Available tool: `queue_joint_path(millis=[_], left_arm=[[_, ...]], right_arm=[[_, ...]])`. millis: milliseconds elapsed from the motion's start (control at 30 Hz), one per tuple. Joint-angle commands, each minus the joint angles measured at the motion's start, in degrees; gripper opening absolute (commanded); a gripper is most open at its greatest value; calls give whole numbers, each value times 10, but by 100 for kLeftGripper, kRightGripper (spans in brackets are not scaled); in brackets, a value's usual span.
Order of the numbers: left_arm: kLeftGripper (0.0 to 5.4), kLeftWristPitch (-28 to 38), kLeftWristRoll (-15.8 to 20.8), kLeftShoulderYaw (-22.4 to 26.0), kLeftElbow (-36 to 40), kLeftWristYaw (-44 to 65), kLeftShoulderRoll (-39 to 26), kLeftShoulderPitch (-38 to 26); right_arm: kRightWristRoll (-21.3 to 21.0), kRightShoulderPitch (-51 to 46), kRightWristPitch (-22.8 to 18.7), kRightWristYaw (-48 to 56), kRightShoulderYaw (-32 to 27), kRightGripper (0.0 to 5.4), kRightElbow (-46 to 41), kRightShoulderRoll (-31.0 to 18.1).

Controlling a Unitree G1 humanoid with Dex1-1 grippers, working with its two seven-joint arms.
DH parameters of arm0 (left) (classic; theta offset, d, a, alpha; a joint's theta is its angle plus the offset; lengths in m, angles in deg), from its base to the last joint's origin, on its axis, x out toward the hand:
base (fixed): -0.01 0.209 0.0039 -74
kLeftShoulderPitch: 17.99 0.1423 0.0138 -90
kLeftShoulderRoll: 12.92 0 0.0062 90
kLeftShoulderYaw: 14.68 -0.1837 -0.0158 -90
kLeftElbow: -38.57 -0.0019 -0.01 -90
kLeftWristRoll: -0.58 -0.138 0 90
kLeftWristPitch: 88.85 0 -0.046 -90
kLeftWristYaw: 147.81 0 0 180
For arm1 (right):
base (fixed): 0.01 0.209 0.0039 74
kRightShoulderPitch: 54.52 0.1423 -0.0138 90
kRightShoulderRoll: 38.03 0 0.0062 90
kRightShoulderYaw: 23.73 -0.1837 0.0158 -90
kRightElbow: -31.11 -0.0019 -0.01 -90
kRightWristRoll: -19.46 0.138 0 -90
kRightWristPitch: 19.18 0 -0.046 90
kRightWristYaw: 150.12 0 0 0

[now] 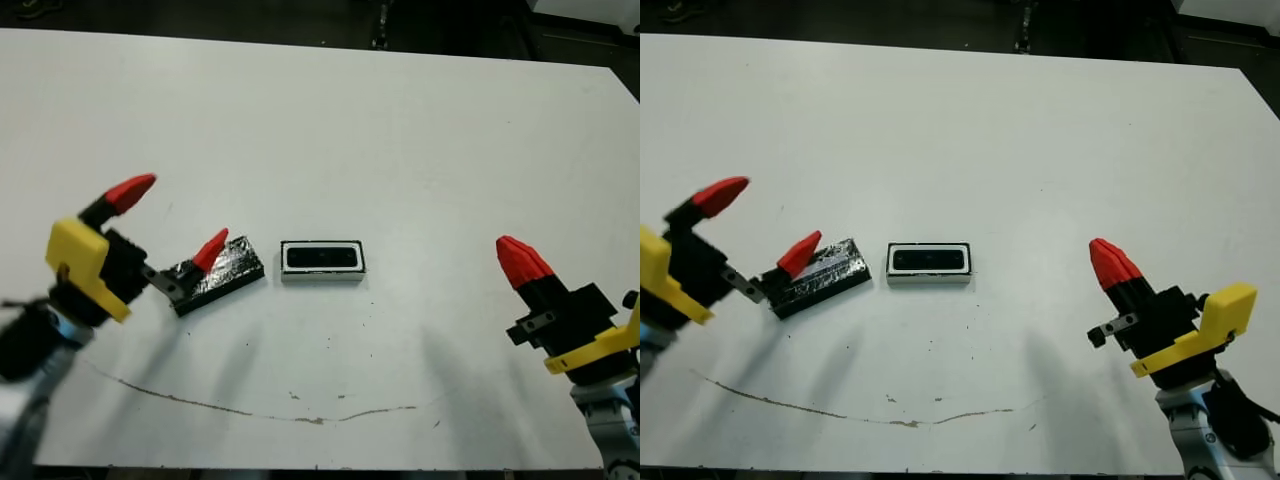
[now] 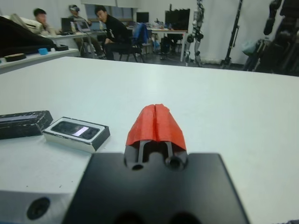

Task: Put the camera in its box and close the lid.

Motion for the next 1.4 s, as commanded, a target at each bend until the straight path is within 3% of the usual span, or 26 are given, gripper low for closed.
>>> queue_joint_path(millis=[33,300,733,1400], left_arm=[[540,-38,35,-24,-70,82,-31,-60],[540,-111,49,-78,-137,175,-53,-139],[540,-131,9,-122,-140,175,-51,-140],[540,15,-108,-170,-223,193,-44,-135]], right_arm=[[2,-5,-5,-9,1,1,8,4],[-11,-4,-3,-24,9,1,10,11],[5,-4,-8,-26,9,1,7,9],[-8,-5,18,-10,8,1,12,10]])
